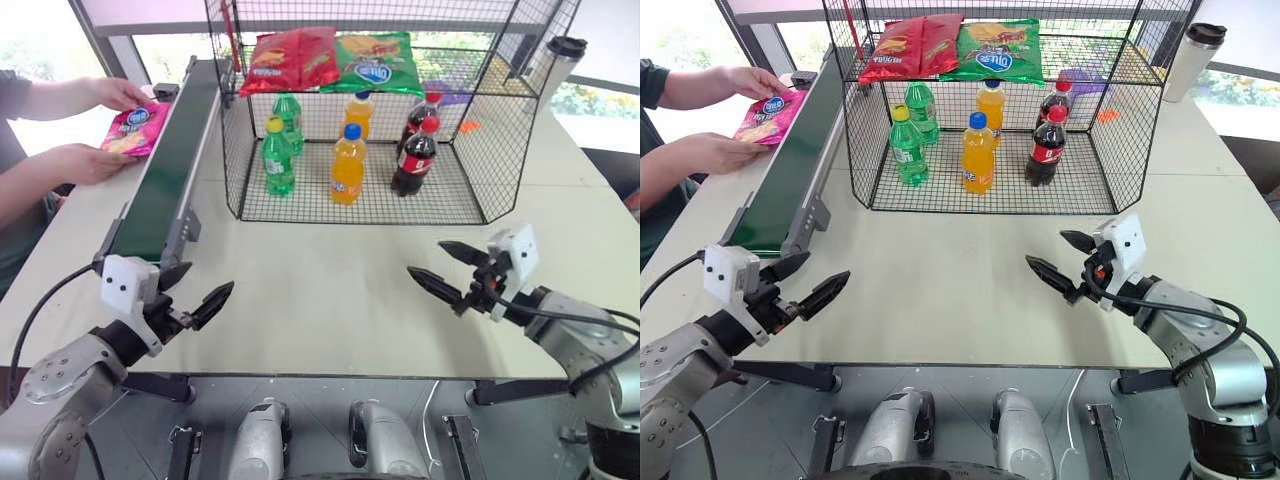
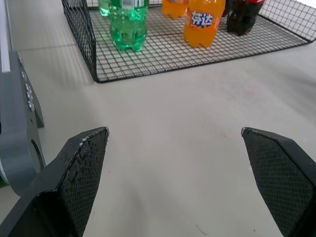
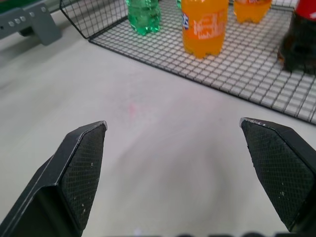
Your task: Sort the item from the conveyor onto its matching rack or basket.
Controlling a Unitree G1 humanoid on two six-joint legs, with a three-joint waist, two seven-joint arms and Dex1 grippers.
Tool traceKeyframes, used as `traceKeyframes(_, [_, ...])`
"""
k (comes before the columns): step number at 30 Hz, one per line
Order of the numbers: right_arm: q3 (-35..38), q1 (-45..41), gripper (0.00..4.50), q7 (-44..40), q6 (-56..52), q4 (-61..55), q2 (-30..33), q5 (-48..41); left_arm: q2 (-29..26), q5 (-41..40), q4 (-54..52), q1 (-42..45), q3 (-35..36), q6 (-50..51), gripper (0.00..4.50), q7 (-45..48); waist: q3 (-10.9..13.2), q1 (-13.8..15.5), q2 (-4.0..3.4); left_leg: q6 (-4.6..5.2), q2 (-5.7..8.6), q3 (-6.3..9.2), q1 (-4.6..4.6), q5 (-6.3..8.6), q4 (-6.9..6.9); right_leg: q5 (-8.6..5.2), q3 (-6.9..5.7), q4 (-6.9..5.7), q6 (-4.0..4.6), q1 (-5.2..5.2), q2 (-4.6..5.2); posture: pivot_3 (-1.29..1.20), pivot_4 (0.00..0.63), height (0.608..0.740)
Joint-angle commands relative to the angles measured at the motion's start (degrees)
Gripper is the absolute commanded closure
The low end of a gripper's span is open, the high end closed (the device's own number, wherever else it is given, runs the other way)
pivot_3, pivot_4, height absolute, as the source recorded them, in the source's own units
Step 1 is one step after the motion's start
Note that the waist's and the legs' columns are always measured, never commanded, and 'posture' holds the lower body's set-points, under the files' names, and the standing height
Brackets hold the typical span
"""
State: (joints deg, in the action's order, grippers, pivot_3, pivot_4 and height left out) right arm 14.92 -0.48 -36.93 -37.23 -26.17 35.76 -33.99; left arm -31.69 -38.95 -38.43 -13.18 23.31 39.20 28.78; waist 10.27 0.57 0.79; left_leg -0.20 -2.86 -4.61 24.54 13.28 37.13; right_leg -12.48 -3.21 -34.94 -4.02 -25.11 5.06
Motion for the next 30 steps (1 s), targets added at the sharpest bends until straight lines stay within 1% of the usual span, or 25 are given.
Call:
traceKeyframes(1, [1.6,0.3,0.03,1.2,0.9,-2.6,-0.4,-0.8,-0.7,0.8,0.0,-0.3,-1.0,-2.0,0.00,1.2,0.0,-0.1,0.01,0.01,0.00,-0.03,0.02,0.00,-0.01,0.01,0.00,0.00,0.02,-0.01,0.01,0.00,0.150,0.740])
traceKeyframes(3, [1.6,0.4,0.03,1.5,0.9,-2.8,-0.5,-0.9,-0.3,2.0,0.3,-0.3,-1.5,-2.7,0.00,0.5,0.0,0.0,0.00,0.01,0.00,-0.06,0.09,0.01,-0.04,0.13,0.00,0.00,0.21,-0.03,0.00,0.00,0.150,0.740])
traceKeyframes(11, [0.3,-0.9,0.03,2.0,1.7,-1.3,-0.7,0.1,2.2,4.1,0.6,-0.4,-3.3,-5.0,0.00,-1.1,0.0,0.0,0.00,0.01,-0.02,-0.04,0.10,0.00,-0.06,0.13,-0.01,-0.03,0.20,-0.08,-0.04,0.00,0.150,0.740])
traceKeyframes(21, [-1.8,-4.7,0.03,3.0,5.8,3.5,-2.2,3.7,4.5,5.9,1.9,0.2,-4.7,-7.1,0.00,-3.4,0.0,0.0,0.01,0.05,0.01,-0.05,0.10,-0.02,-0.05,0.13,-0.02,-0.03,0.20,-0.05,-0.05,0.00,0.150,0.740])
traceKeyframes(30, [-3.8,-5.9,0.03,3.4,8.0,5.1,-3.1,6.2,6.6,6.6,3.2,0.8,-6.7,-8.5,0.00,-4.5,0.0,0.1,0.01,0.11,0.02,-0.04,0.10,-0.06,-0.03,0.14,-0.02,-0.07,0.20,-0.03,-0.06,0.00,0.150,0.740])
